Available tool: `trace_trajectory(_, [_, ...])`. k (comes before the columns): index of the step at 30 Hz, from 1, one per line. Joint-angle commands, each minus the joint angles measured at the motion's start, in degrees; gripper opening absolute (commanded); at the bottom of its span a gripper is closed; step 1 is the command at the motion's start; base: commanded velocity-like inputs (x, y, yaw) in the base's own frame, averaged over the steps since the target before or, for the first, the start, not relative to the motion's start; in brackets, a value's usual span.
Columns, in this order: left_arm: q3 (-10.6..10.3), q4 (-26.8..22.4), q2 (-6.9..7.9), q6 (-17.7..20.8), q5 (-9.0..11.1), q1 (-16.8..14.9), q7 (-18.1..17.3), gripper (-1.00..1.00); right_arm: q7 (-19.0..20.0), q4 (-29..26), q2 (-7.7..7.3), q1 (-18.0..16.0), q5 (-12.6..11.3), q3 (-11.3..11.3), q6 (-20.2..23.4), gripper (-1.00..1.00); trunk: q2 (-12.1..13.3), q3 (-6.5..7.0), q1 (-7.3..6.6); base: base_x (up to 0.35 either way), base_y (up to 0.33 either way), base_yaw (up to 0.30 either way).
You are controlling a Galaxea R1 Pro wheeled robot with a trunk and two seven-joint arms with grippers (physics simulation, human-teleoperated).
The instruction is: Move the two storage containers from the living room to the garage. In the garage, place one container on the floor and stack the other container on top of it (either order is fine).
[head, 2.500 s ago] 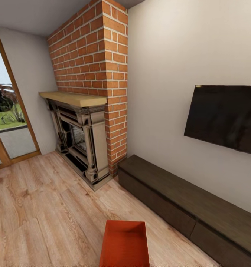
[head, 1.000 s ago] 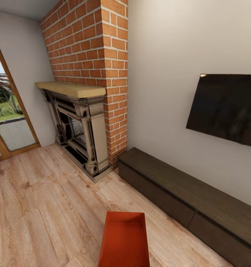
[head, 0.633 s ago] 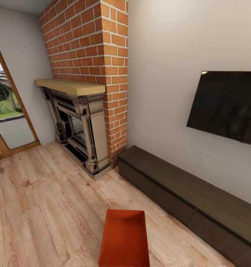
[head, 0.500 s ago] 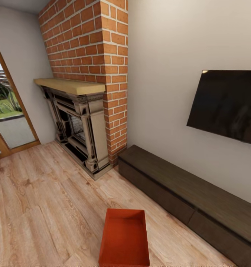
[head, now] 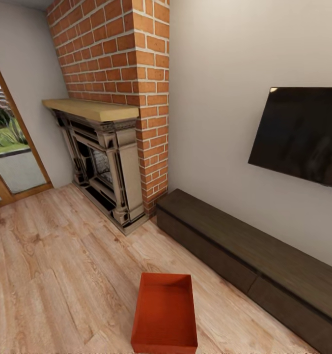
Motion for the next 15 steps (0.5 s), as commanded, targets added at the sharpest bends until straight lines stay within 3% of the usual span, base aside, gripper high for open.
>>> trace_trajectory(1, [0.17, 0.07, 0.0, -0.18, 0.51, -0.05, 0.0, 1.0, -0.03, 0.19, 0.0, -0.08, -0.17, 0.41, -0.35, 1.0, -0.08, -0.18, 0.01, 0.0, 0.0, 0.0])
trace_trajectory(15, [0.17, 0.07, -0.05, -0.18, 0.54, -0.05, 0.0, 1.0, -0.07, 0.17, 0.0, -0.06, -0.09, 0.48, -0.4, 1.0, -0.08, -1.45, 0.01, 0.0, 0.0, 0.0])
